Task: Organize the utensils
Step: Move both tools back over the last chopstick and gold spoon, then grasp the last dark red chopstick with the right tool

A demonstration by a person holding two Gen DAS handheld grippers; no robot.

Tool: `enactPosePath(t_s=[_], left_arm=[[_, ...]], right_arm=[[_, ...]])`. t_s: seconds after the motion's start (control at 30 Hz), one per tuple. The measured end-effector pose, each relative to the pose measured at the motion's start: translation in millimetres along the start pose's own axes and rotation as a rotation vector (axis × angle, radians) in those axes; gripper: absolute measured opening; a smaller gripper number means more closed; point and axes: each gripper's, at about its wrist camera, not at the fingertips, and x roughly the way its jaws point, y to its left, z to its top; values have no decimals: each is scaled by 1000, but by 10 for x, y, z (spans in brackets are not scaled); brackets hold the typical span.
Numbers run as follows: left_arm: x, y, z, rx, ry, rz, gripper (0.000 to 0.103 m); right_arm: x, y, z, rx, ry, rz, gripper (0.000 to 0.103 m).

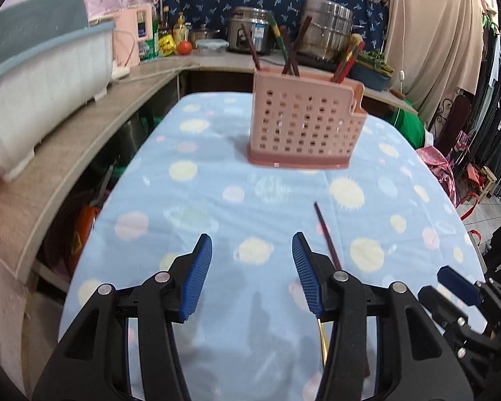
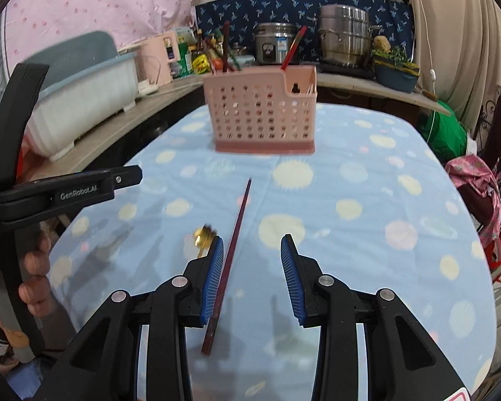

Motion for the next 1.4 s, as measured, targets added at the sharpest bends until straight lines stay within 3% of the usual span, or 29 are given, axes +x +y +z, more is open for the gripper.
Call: enactPosePath(t_s=[0.33,0.7,1.0,1.07,1.4], left_arm=[[-10,31,-481,-1,58,26,48],[21,79,-741,-13,108,33,48],[64,77,-816,-17,133,25,48],[65,60,-826,-15,136,21,50],[44,-124,-905,21,147,-18,65]], right_arm=[[163,194,-514,17,94,33,35],[299,284,-659,16,109,28,33],[295,292,-694,-4,80,-26,16],[294,263,-694,3,80,-23,8],[265,70,-696,64,75,-36,7]])
